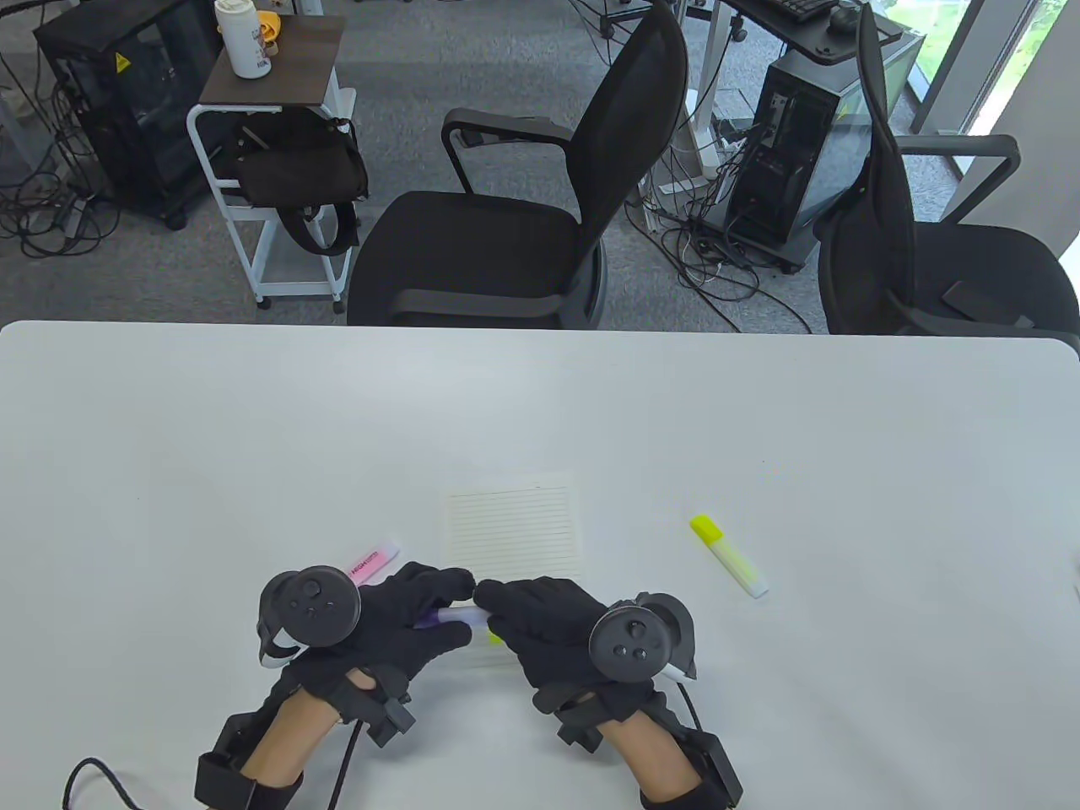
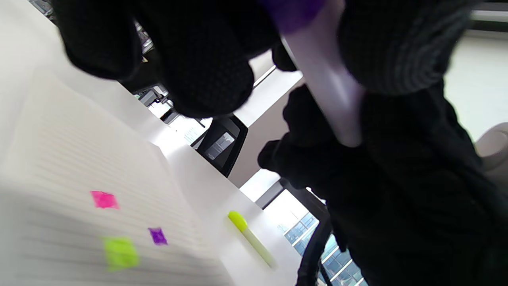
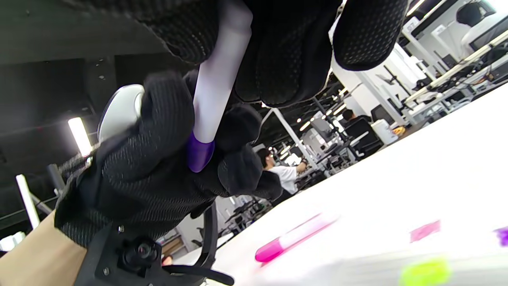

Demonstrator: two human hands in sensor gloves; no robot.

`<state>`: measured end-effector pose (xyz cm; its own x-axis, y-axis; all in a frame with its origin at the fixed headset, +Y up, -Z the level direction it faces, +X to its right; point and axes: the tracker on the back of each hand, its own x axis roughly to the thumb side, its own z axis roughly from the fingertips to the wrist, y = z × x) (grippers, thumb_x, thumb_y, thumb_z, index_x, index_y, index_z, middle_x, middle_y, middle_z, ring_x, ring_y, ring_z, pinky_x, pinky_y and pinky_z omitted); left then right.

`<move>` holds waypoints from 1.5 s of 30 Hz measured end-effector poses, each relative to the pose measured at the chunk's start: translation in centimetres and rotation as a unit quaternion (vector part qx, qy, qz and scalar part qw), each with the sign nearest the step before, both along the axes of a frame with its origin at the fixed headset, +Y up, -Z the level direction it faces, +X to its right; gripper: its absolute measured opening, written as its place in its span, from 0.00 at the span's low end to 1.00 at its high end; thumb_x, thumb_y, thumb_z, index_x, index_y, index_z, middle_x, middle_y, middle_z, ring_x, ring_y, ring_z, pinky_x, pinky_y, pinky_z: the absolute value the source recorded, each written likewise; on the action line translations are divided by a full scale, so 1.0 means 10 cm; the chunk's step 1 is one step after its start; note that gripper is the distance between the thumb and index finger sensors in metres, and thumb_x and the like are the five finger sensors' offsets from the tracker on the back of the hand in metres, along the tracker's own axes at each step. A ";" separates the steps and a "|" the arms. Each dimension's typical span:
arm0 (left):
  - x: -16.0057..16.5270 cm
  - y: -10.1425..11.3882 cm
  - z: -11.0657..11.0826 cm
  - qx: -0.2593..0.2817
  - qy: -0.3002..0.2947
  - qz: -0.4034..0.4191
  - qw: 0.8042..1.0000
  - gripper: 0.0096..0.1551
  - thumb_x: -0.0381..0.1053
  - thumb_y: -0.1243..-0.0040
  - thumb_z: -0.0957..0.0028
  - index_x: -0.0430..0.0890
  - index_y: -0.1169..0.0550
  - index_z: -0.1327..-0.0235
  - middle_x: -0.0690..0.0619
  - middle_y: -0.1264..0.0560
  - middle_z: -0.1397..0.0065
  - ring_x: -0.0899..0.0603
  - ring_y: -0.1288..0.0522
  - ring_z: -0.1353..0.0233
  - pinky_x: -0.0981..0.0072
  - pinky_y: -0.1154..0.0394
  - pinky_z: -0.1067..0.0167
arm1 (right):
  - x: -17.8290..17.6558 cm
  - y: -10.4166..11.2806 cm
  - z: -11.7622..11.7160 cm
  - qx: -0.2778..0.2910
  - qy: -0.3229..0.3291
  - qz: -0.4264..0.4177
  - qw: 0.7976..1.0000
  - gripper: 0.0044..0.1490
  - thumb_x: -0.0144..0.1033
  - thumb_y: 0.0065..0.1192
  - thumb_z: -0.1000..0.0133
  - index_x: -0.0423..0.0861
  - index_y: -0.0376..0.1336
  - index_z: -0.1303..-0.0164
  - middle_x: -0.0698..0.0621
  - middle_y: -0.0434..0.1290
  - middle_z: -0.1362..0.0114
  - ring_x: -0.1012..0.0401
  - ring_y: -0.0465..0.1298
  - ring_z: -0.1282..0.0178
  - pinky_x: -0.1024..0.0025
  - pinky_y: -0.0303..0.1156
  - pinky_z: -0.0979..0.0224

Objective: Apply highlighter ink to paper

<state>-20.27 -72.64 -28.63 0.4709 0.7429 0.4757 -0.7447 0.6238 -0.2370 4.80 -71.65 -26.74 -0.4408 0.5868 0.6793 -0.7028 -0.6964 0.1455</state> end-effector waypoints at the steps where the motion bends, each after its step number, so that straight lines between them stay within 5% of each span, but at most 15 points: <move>1: 0.01 -0.02 0.01 0.002 0.008 -0.002 1.000 0.37 0.70 0.31 0.61 0.57 0.22 0.39 0.55 0.23 0.41 0.52 0.12 0.55 0.43 0.17 0.45 | 0.00 0.00 0.01 0.010 -0.004 0.002 1.000 0.25 0.43 0.60 0.34 0.57 0.62 0.25 0.51 0.75 0.30 0.49 0.78 0.41 0.41 0.67 0.24; 5: 0.04 -0.06 0.02 -0.002 0.020 0.024 1.000 0.30 0.67 0.29 0.61 0.53 0.16 0.48 0.56 0.19 0.45 0.60 0.14 0.68 0.55 0.12 0.54 | -0.01 0.00 0.01 0.012 -0.008 -0.001 1.000 0.25 0.42 0.60 0.34 0.57 0.63 0.26 0.50 0.76 0.30 0.49 0.78 0.41 0.42 0.67 0.24; 21: 0.09 0.04 0.12 0.031 0.010 0.128 0.991 0.24 0.55 0.23 0.66 0.46 0.17 0.60 0.51 0.21 0.51 0.61 0.19 0.82 0.62 0.09 0.69 | -0.03 0.08 0.08 0.040 -0.008 -0.035 0.999 0.25 0.40 0.60 0.37 0.56 0.65 0.29 0.50 0.77 0.33 0.51 0.79 0.46 0.48 0.69 0.21; 27: 0.10 0.07 0.10 0.035 0.007 0.098 0.995 0.25 0.58 0.26 0.63 0.47 0.18 0.56 0.52 0.22 0.49 0.61 0.18 0.79 0.60 0.11 0.63 | 0.00 0.12 0.05 0.037 0.002 -0.026 0.999 0.24 0.40 0.61 0.36 0.54 0.65 0.28 0.49 0.76 0.32 0.51 0.80 0.45 0.48 0.69 0.21; 32: 0.07 0.11 0.08 0.045 0.017 0.054 0.997 0.27 0.61 0.29 0.59 0.49 0.17 0.50 0.53 0.22 0.44 0.55 0.16 0.66 0.50 0.16 0.51 | 0.04 0.11 0.00 0.018 0.002 -0.029 0.999 0.25 0.42 0.58 0.33 0.54 0.61 0.24 0.48 0.74 0.28 0.47 0.77 0.38 0.44 0.65 0.21; 39: -0.37 0.16 -0.05 0.068 0.142 -0.019 0.987 0.28 0.61 0.29 0.59 0.53 0.16 0.46 0.54 0.20 0.41 0.51 0.14 0.56 0.42 0.20 0.43 | 0.19 -0.01 -0.13 -0.032 -0.018 -0.047 0.998 0.32 0.47 0.53 0.31 0.53 0.53 0.17 0.42 0.61 0.15 0.40 0.66 0.23 0.37 0.58 0.20; 45: -0.86 0.18 -0.15 0.066 0.293 -0.101 0.949 0.29 0.56 0.28 0.58 0.52 0.18 0.41 0.54 0.20 0.38 0.49 0.14 0.49 0.39 0.23 0.39 | 0.25 -0.07 -0.19 -0.049 -0.028 -0.048 0.997 0.33 0.47 0.52 0.31 0.53 0.52 0.16 0.42 0.60 0.15 0.39 0.65 0.23 0.35 0.58 0.21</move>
